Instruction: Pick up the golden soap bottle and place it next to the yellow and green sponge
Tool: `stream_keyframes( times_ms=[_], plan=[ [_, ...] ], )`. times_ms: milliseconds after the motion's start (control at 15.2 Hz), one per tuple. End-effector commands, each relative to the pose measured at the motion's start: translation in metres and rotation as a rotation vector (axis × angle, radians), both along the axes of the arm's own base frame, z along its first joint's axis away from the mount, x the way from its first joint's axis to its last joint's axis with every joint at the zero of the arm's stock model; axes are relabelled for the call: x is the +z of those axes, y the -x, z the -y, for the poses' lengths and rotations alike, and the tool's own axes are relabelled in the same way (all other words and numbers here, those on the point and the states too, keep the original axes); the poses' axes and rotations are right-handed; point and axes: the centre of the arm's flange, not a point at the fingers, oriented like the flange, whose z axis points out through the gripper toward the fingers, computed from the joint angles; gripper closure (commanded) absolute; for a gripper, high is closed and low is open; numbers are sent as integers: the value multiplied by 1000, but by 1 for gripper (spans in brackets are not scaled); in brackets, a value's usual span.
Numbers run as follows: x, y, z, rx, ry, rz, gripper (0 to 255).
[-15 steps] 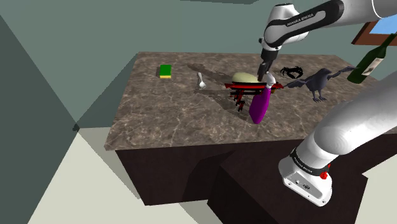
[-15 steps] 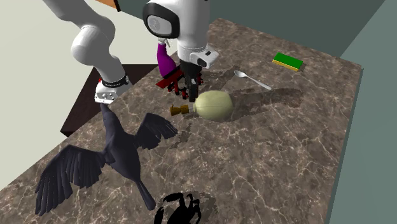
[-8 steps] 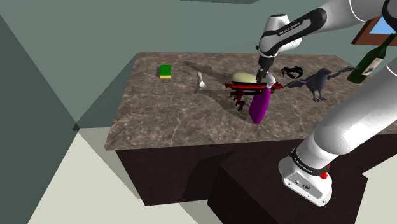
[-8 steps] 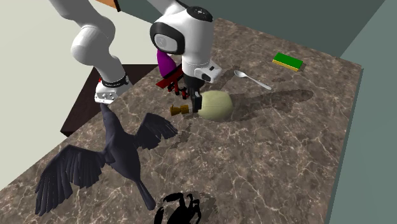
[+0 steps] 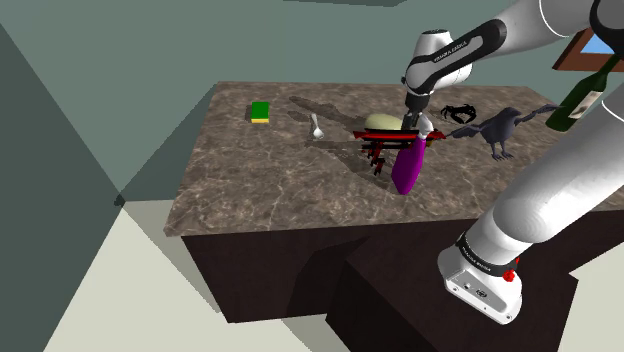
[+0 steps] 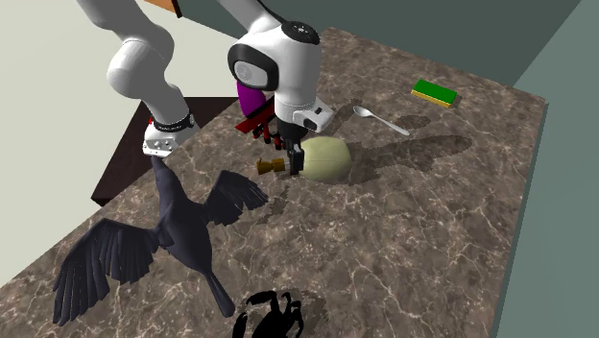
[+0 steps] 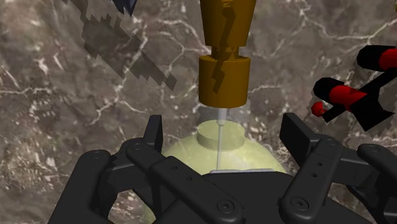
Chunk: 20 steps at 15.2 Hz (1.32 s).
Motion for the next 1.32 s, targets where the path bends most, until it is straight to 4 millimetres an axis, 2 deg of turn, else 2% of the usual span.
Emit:
stream_keyframes(
  times_ms=[0, 66, 132, 726, 1254],
  plan=[
    [0, 0, 0, 0, 0, 0, 0],
    [0, 0, 0, 0, 0, 0, 0],
    [0, 0, 0, 0, 0, 0, 255],
    [0, 0, 0, 0, 0, 0, 255],
    [42, 0, 0, 0, 0, 0, 255]
  ],
)
